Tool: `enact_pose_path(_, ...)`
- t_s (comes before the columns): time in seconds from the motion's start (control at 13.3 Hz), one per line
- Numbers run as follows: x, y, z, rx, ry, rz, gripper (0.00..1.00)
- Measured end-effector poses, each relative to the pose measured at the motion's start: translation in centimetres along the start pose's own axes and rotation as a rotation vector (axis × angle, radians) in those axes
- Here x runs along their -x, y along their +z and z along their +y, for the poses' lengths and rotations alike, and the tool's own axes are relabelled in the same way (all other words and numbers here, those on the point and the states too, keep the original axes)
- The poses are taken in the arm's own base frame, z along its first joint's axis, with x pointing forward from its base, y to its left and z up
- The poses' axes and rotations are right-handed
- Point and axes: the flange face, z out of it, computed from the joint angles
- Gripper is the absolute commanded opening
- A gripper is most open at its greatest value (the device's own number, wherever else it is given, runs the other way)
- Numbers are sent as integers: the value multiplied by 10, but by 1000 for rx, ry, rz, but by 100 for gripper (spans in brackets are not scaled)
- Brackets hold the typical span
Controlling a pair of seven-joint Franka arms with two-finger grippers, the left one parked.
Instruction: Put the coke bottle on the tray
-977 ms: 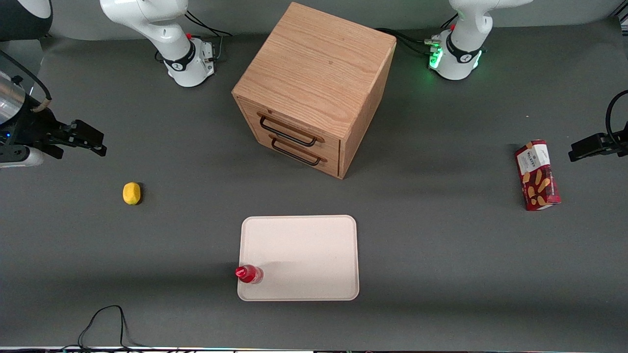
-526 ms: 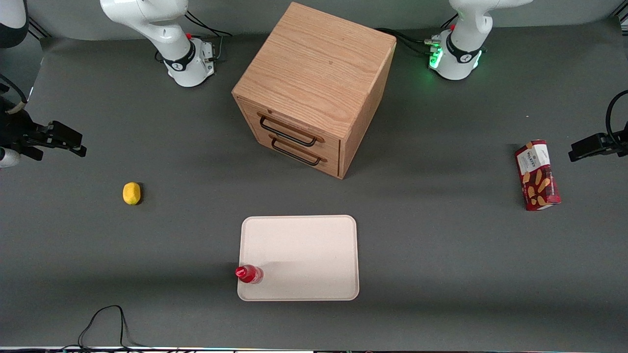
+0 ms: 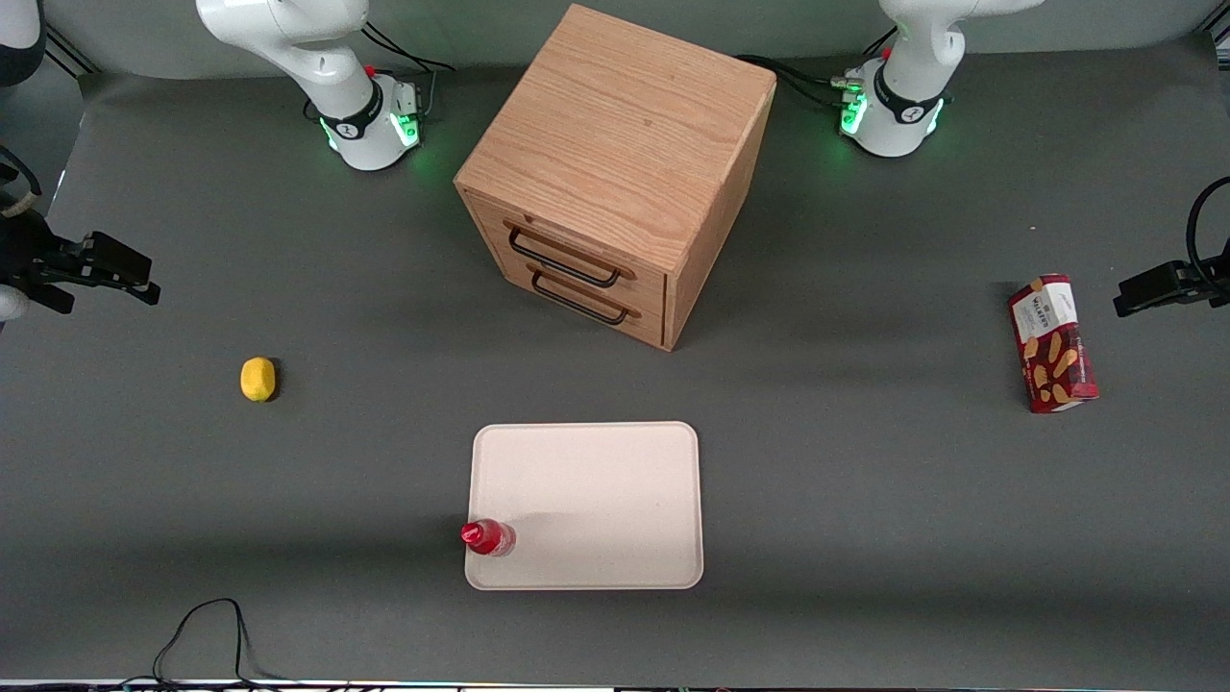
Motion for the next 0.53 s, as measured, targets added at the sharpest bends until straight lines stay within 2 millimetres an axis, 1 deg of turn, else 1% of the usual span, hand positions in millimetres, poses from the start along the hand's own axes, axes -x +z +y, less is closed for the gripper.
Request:
enact_pose_path(0.23, 1, 1, -1, -1, -1, -7, 100)
enact_pose_path(0.53, 6, 7, -2, -5, -3, -63, 100)
